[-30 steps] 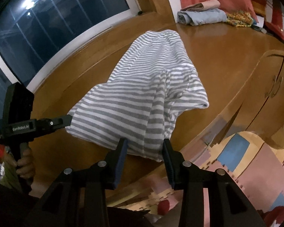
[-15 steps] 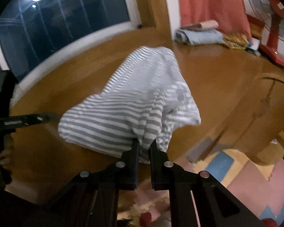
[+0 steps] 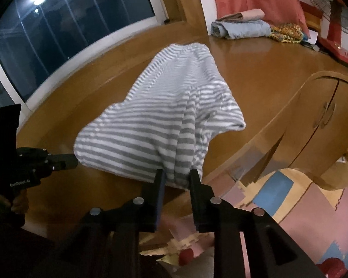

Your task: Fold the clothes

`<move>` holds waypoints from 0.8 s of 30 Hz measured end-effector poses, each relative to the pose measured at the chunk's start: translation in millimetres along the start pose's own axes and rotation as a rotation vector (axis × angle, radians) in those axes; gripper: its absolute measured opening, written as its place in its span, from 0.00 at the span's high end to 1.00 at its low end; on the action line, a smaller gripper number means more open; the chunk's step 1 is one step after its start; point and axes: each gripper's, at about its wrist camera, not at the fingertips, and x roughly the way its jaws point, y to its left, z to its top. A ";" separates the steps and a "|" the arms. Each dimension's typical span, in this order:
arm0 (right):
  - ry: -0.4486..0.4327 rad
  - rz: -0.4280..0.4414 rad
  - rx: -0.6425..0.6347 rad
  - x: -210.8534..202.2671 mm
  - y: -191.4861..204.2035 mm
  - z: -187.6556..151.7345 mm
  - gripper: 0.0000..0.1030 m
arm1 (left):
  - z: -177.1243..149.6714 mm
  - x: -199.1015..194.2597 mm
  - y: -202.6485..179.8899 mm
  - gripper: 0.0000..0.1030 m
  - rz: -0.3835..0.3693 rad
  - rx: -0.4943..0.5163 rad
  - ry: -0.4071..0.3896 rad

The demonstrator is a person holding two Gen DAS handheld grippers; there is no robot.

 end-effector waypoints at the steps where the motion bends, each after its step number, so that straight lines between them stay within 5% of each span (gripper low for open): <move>1: 0.002 -0.002 -0.001 0.7 1.0 -0.3 0.77 | -0.7 1.8 -1.2 0.99 0.013 0.006 0.005; 8: 0.014 -0.020 -0.003 5.7 3.4 1.3 0.76 | -1.1 1.4 8.2 0.97 0.035 -0.031 -0.034; 13: 0.021 -0.027 -0.009 5.9 4.3 2.0 0.75 | -2.5 4.3 7.1 0.79 0.045 -0.016 -0.023; 16: 0.026 -0.029 -0.010 7.1 4.7 2.2 0.75 | -5.9 0.8 1.2 0.57 0.072 0.023 -0.041; 20: 0.034 -0.032 -0.012 7.7 4.8 2.8 0.75 | -4.6 -11.9 -5.4 0.57 0.093 0.086 -0.140; 24: 0.042 -0.040 -0.014 8.9 6.0 3.9 0.75 | 1.8 -7.2 -2.9 0.60 0.067 0.106 -0.144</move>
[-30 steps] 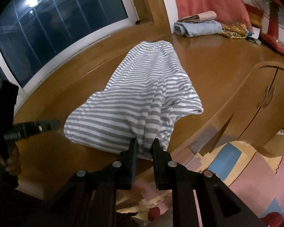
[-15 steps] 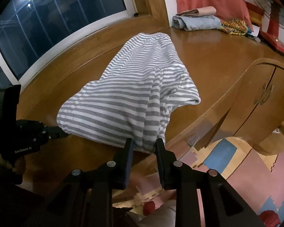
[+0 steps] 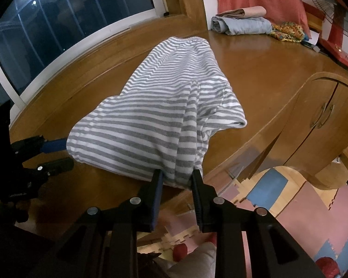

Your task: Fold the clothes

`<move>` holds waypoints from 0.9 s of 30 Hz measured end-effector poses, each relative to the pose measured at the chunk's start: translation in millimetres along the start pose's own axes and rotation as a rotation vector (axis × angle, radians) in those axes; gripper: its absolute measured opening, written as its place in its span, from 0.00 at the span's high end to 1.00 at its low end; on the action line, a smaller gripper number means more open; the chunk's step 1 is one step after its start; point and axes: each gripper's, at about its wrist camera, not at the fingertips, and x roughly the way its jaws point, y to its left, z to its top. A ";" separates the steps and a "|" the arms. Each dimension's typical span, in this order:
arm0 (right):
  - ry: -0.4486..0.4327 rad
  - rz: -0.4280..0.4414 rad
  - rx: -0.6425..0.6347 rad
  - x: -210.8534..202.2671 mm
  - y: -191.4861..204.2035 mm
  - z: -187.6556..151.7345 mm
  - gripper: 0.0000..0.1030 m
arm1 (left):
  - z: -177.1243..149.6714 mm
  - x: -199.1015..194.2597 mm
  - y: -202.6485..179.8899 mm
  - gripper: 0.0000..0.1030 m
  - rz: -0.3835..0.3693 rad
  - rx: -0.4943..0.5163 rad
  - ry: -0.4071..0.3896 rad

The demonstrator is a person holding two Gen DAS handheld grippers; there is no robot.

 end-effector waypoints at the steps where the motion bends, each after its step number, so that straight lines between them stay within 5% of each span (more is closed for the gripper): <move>1: 0.001 -0.001 0.000 0.0 0.1 0.1 0.75 | 1.0 2.1 -0.5 0.74 -0.021 0.006 0.006; 2: 0.002 -0.002 0.000 -0.1 0.3 0.2 0.75 | 1.8 4.2 -1.3 0.89 -0.045 0.012 0.013; 3: 0.003 -0.003 0.000 -0.1 0.3 0.3 0.75 | 2.6 6.1 -2.5 0.92 -0.067 0.013 0.021; 11: 0.014 -0.011 0.010 2.4 -1.6 2.5 0.74 | 8.0 1.6 -0.8 0.97 -0.106 0.039 -0.004; 14: -0.025 -0.047 0.004 -4.8 -5.0 7.8 0.87 | 12.2 -9.6 -1.6 0.99 -0.105 0.079 -0.024; 21: -0.017 -0.092 -0.081 -3.7 1.2 12.6 0.90 | 7.1 -4.0 -13.1 0.99 -0.084 0.145 0.046; 27: 0.009 -0.063 -0.048 -12.3 -11.4 7.1 0.83 | 2.1 -12.9 -10.6 0.99 -0.025 0.084 0.091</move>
